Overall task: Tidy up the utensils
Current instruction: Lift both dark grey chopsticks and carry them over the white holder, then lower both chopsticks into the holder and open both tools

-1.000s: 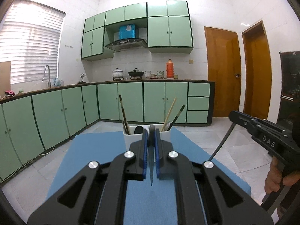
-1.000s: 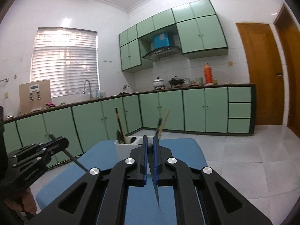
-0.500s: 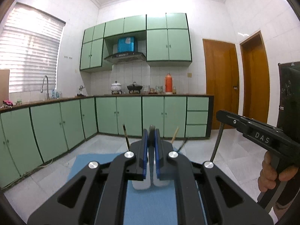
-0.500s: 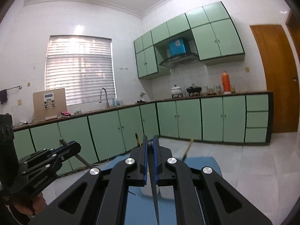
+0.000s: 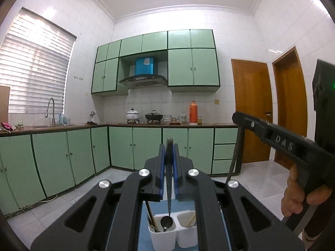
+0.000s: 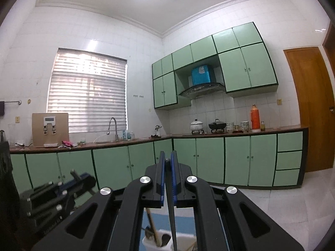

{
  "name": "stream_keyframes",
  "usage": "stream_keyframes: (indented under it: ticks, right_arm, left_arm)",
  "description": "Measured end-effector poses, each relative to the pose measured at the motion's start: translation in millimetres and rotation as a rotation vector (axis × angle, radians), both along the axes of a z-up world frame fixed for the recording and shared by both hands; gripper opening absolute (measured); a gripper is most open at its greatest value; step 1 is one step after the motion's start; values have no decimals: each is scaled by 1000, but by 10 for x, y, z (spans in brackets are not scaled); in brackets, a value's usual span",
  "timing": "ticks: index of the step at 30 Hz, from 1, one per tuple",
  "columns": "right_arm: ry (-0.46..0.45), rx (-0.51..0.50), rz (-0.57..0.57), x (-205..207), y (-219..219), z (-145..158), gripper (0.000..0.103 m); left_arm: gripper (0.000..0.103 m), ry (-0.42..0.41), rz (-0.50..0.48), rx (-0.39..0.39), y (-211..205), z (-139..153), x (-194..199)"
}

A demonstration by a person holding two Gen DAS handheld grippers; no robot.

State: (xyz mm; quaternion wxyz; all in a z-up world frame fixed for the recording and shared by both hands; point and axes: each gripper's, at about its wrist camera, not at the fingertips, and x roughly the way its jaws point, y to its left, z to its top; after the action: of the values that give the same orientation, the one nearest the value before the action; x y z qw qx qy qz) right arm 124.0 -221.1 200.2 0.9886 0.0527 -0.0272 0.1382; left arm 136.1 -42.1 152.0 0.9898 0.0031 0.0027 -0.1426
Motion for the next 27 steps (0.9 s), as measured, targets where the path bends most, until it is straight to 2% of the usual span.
stream_keyframes:
  ticks: [5, 12, 20, 27]
  right_arm:
    - [4, 12, -25, 407, -10, -54, 5]
    - [56, 8, -68, 857, 48, -368, 5]
    - [121, 14, -79, 1149, 82, -711, 5]
    - [152, 7, -91, 1215, 104, -925, 5]
  left_arm:
    - [6, 51, 12, 14, -56, -154, 385]
    - [6, 123, 16, 23, -29, -394, 789]
    - [6, 174, 21, 31, 44, -609, 1052]
    - [6, 216, 12, 36, 52, -780, 1198]
